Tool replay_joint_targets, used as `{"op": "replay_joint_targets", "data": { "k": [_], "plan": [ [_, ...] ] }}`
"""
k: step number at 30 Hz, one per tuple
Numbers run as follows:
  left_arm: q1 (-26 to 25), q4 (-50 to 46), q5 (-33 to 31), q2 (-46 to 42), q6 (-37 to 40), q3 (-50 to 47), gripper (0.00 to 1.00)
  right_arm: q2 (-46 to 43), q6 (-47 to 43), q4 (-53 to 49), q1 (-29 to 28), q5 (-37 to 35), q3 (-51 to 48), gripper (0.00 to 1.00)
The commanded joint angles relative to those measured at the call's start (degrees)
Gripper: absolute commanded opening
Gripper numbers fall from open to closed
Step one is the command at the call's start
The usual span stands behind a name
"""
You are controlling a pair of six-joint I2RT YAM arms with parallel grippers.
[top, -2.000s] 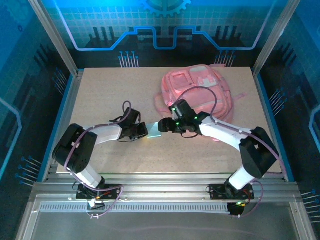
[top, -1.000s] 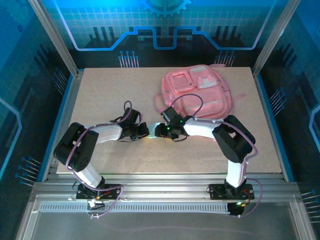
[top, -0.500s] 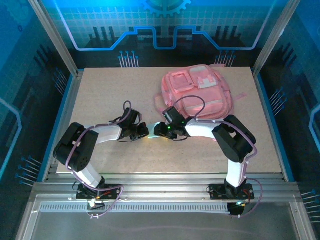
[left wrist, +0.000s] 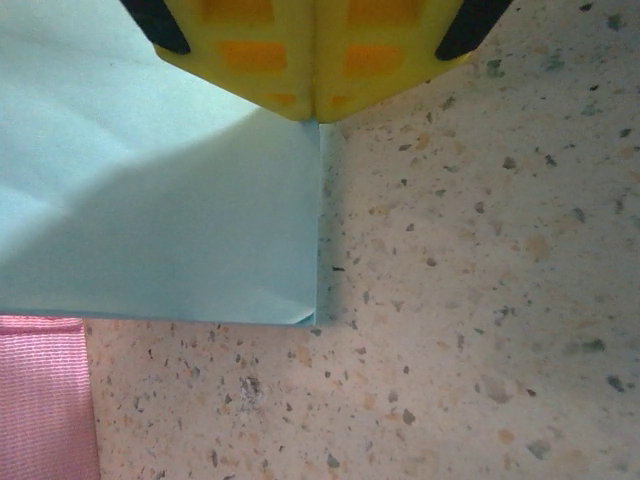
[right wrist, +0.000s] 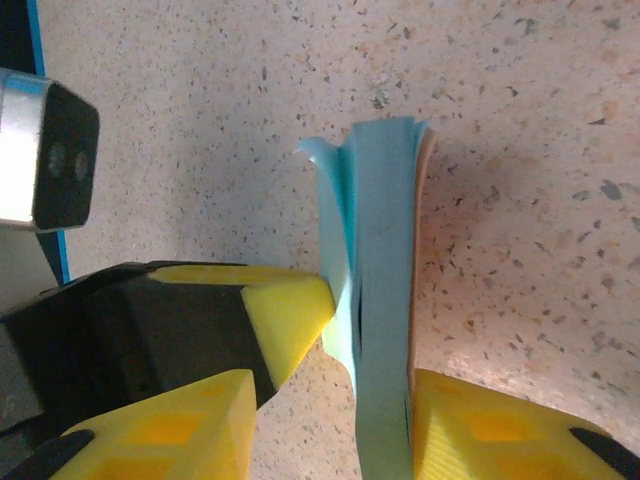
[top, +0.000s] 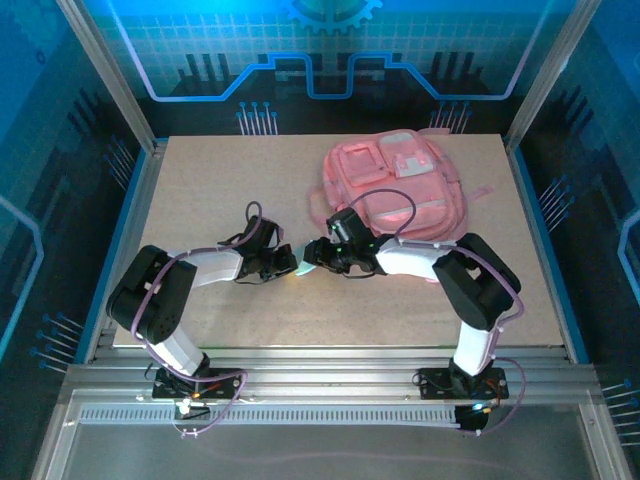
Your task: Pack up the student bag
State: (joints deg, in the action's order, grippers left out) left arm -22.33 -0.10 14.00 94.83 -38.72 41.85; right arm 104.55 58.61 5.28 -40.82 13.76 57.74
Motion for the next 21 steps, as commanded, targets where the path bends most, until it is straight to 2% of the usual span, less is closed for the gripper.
{"op": "replay_joint_targets", "data": {
  "k": [1,4,10,12,13,14,16,18,21],
  "plan": [
    [-0.47,-9.09,-2.66,3.53,0.13,-3.09,0.00,2.80,1.16,3.77,-0.14,1.78,1.63,0.38],
    [-0.49,-9.17,-2.75,3.26,0.06,-3.17,0.00,4.02,1.09,2.83,-0.09,0.97,2.53,0.34],
    [-0.44,-9.97,-2.93,2.18,-0.23,-3.05,0.00,3.11,-0.37,2.23,0.72,0.84,2.56,0.18],
    [-0.59,-11.36,-3.17,0.77,-0.03,-2.07,0.08,1.92,-2.84,1.90,1.02,1.49,2.69,0.12],
    [-0.57,-12.47,-3.62,-0.26,0.28,-1.28,0.15,0.94,-4.22,0.78,1.16,1.07,2.89,0.02],
    [-0.56,-13.52,-4.22,-1.31,0.47,-0.55,0.20,0.09,-5.48,-0.66,1.31,0.64,3.14,0.00],
    [-0.61,-15.32,-5.97,-4.27,0.86,1.05,0.39,-2.40,-7.99,-3.43,1.92,-0.06,3.52,0.00],
    [-0.57,-17.39,-7.72,-6.71,1.47,3.10,0.51,-4.96,-9.69,-5.53,2.92,-0.33,3.29,0.00],
    [-0.57,-19.45,-9.47,-8.89,2.66,6.85,0.60,-9.26,-11.54,-8.13,5.54,0.33,2.18,0.00]
  ]
}}
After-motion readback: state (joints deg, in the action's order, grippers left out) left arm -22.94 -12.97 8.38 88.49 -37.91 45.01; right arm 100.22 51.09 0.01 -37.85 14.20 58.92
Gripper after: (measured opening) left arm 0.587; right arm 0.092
